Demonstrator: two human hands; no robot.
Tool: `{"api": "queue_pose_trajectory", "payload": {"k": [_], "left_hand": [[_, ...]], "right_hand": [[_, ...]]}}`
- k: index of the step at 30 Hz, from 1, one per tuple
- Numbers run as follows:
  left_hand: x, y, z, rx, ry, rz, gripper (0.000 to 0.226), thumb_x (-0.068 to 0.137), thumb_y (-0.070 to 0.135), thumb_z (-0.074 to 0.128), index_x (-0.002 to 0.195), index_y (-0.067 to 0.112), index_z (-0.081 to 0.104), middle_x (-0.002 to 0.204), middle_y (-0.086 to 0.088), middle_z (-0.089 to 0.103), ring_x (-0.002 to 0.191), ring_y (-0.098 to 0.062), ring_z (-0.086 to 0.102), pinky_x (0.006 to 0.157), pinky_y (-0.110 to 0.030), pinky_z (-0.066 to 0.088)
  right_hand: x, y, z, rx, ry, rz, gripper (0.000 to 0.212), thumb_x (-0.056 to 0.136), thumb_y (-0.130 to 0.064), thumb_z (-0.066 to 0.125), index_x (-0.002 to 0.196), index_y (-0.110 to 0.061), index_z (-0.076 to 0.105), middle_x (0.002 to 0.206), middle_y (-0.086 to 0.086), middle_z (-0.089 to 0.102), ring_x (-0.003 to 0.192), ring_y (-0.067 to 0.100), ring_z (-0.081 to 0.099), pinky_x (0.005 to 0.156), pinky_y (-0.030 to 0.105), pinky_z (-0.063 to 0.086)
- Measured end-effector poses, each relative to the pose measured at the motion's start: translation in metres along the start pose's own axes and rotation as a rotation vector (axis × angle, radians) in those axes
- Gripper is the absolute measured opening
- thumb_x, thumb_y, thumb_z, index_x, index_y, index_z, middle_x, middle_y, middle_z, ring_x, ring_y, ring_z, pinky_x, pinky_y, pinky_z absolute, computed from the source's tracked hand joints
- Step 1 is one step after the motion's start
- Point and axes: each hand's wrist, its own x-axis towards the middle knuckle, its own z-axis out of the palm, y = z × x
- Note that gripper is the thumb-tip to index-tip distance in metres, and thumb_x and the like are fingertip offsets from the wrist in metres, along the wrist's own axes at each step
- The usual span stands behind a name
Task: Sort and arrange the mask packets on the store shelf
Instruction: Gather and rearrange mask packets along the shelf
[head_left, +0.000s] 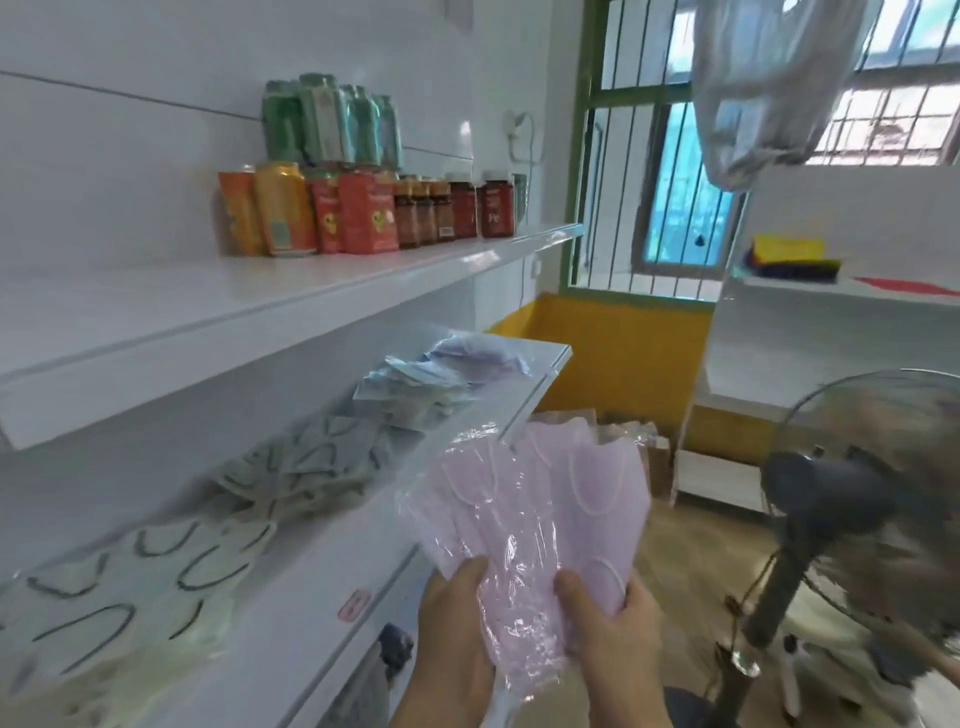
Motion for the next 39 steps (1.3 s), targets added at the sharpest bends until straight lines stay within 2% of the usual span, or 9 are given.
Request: {"api": "queue_pose_trajectory", "payload": {"k": [5, 10, 14, 17, 21, 24, 30, 34, 39], "left_hand": [[0.097, 0.011, 0.046, 0.124, -0.042, 0.099, 0.023, 0.096, 0.004, 0.06, 0.117, 0.01, 0.066, 0.101, -0.014, 0.077, 0.093, -0.034, 0.075, 0.087, -0.05, 0.058], [0.184, 0.01, 0.082, 0.16, -0.001, 0.05, 0.032, 0.086, 0.014, 0.072, 0.117, 0.006, 0.068, 0.105, -0.021, 0.075, 0.096, -0.043, 0.072, 0.092, -0.064, 0.053], [0.269, -0.001, 0.113, 0.147, 0.123, -0.006, 0.023, 0.088, -0.006, 0.059, 0.109, -0.013, 0.062, 0.085, -0.027, 0.068, 0.077, -0.039, 0.069, 0.069, -0.044, 0.059], [0.328, -0.007, 0.143, 0.212, 0.224, 0.027, 0.004, 0.087, -0.013, 0.062, 0.089, -0.01, 0.064, 0.066, -0.021, 0.069, 0.06, -0.03, 0.068, 0.049, -0.026, 0.052], [0.408, -0.006, 0.189, 0.22, 0.29, 0.074, 0.025, 0.08, -0.001, 0.075, 0.105, 0.004, 0.072, 0.091, -0.014, 0.077, 0.082, -0.031, 0.075, 0.074, -0.036, 0.057], [0.458, 0.012, 0.216, 0.205, 0.313, 0.118, 0.017, 0.081, 0.001, 0.074, 0.095, 0.006, 0.066, 0.094, -0.016, 0.076, 0.079, -0.029, 0.071, 0.068, -0.037, 0.057], [0.535, 0.083, 0.232, -0.084, 0.39, 0.174, 0.008, 0.093, 0.015, 0.056, 0.086, 0.014, 0.058, 0.079, -0.01, 0.06, 0.069, -0.025, 0.056, 0.065, -0.032, 0.046], [0.548, 0.107, 0.215, 0.301, 0.541, 0.26, 0.019, 0.091, 0.034, 0.056, 0.093, 0.016, 0.064, 0.096, -0.014, 0.065, 0.08, -0.029, 0.06, 0.07, -0.036, 0.047], [0.517, 0.104, 0.179, 1.008, 0.616, 0.351, 0.059, 0.081, 0.045, 0.052, 0.135, 0.022, 0.061, 0.137, 0.0, 0.062, 0.127, -0.019, 0.057, 0.107, -0.036, 0.042]], "right_hand": [[0.096, 0.0, 0.037, 0.042, 0.029, -0.02, 0.029, 0.07, -0.016, 0.088, 0.092, -0.012, 0.071, 0.075, 0.001, 0.076, 0.072, 0.029, 0.073, 0.067, 0.047, 0.062], [0.189, 0.007, 0.065, 0.039, 0.12, 0.009, 0.035, 0.046, -0.028, 0.077, 0.077, -0.014, 0.071, 0.057, -0.008, 0.07, 0.055, 0.015, 0.062, 0.051, 0.026, 0.049], [0.28, 0.027, 0.085, 0.045, 0.098, 0.014, 0.034, 0.048, -0.022, 0.082, 0.077, -0.007, 0.076, 0.052, -0.002, 0.066, 0.043, 0.007, 0.055, 0.06, 0.029, 0.048], [0.36, 0.04, 0.103, -0.037, -0.034, 0.028, 0.036, 0.058, -0.007, 0.092, 0.091, -0.003, 0.077, 0.067, 0.002, 0.073, 0.062, 0.017, 0.066, 0.06, 0.029, 0.049], [0.463, 0.052, 0.128, -0.107, -0.235, 0.034, 0.063, 0.042, -0.03, 0.083, 0.102, -0.011, 0.073, 0.087, 0.004, 0.077, 0.08, 0.019, 0.07, 0.065, 0.026, 0.055], [0.526, 0.042, 0.163, -0.147, -0.364, 0.039, 0.065, 0.043, -0.032, 0.082, 0.105, -0.013, 0.071, 0.088, 0.003, 0.076, 0.083, 0.023, 0.071, 0.068, 0.034, 0.054], [0.62, 0.006, 0.282, -0.178, -0.692, 0.153, 0.036, 0.082, -0.012, 0.076, 0.114, -0.013, 0.06, 0.104, 0.013, 0.069, 0.09, 0.031, 0.07, 0.058, 0.036, 0.062], [0.648, 0.005, 0.326, -0.339, -0.793, 0.181, 0.065, 0.089, -0.034, 0.074, 0.141, -0.009, 0.044, 0.121, 0.012, 0.061, 0.104, 0.032, 0.064, 0.059, 0.038, 0.062], [0.655, 0.011, 0.301, -0.697, -0.774, -0.237, 0.062, 0.099, -0.033, 0.059, 0.153, -0.016, 0.033, 0.144, 0.012, 0.054, 0.126, 0.03, 0.055, 0.096, 0.033, 0.044]]}}
